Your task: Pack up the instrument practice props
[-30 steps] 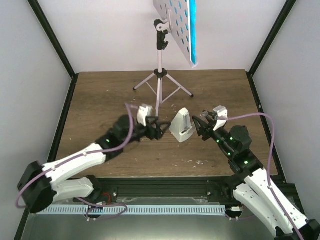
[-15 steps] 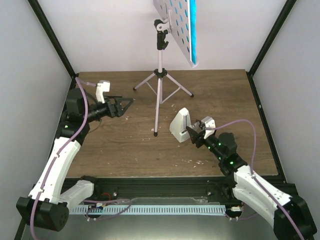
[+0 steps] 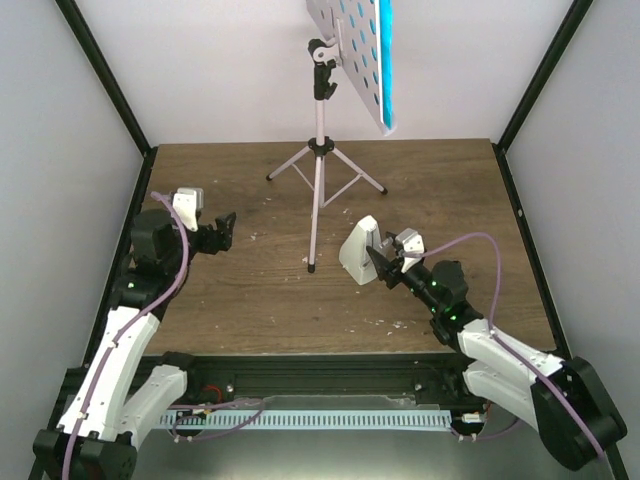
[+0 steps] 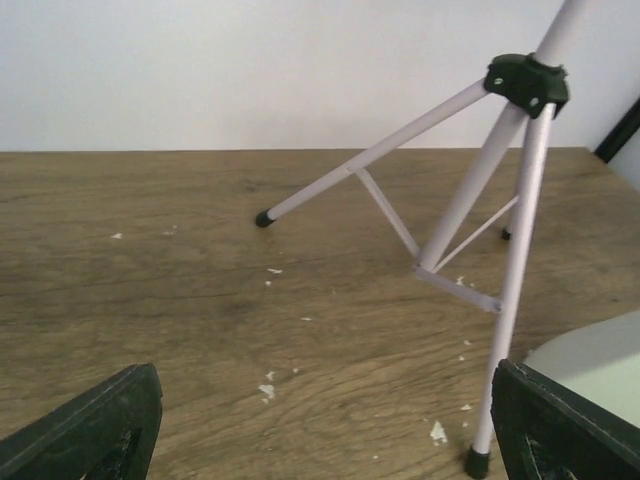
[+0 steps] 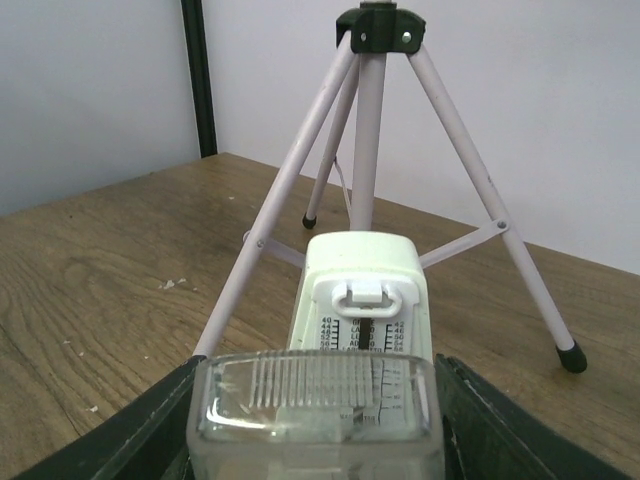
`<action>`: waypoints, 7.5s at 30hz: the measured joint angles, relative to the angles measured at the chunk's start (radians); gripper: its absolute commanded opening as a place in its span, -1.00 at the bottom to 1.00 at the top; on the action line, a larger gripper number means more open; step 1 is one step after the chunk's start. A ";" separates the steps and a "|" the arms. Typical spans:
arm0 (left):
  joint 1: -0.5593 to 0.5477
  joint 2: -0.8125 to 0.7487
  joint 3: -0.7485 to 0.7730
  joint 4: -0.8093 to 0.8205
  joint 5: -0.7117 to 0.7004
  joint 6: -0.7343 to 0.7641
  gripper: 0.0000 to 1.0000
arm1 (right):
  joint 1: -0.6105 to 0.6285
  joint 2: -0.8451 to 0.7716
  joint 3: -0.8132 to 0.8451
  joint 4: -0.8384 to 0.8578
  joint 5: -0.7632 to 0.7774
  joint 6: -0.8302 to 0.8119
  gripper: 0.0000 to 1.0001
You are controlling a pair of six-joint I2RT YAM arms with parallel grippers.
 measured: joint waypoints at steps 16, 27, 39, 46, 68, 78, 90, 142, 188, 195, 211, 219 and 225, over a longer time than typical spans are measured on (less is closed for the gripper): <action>0.000 -0.018 -0.014 0.009 -0.055 0.041 0.82 | 0.000 0.135 -0.008 0.099 0.004 -0.011 0.16; 0.000 -0.018 -0.014 0.009 -0.055 0.041 0.82 | 0.000 0.159 -0.008 0.131 0.004 -0.011 0.16; 0.000 -0.018 -0.016 0.009 -0.054 0.042 0.82 | 0.000 0.097 0.014 0.011 0.026 -0.037 0.16; 0.000 -0.018 -0.017 0.009 -0.053 0.042 0.82 | 0.000 0.175 0.075 -0.004 -0.011 -0.037 0.16; 0.000 -0.018 -0.017 0.009 -0.050 0.042 0.82 | 0.000 0.277 0.121 -0.046 -0.014 -0.006 0.46; 0.000 -0.018 -0.018 0.009 -0.050 0.042 0.82 | 0.000 0.318 0.193 -0.142 0.024 0.017 0.60; 0.000 -0.019 -0.018 0.009 -0.051 0.042 0.84 | 0.001 0.260 0.230 -0.248 0.052 0.047 1.00; -0.642 1.049 0.731 0.017 0.005 0.117 0.14 | -0.323 -0.224 0.101 -0.599 0.233 0.463 1.00; 0.005 -0.024 0.032 0.048 -0.064 0.013 0.99 | -0.118 0.182 0.260 -0.315 -0.272 0.176 1.00; 0.005 -0.016 0.001 0.038 -0.140 0.039 0.99 | -0.098 0.284 0.272 -0.307 -0.143 0.086 1.00; 0.005 -0.031 -0.012 0.042 -0.140 0.042 0.99 | -0.090 0.445 0.314 -0.195 -0.094 0.066 0.36; 0.005 -0.031 -0.013 0.047 -0.127 0.042 1.00 | -0.127 0.357 0.270 -0.249 0.171 0.182 0.36; 0.005 -0.031 -0.014 0.047 -0.120 0.042 1.00 | -0.246 0.441 0.372 -0.298 0.276 0.273 0.35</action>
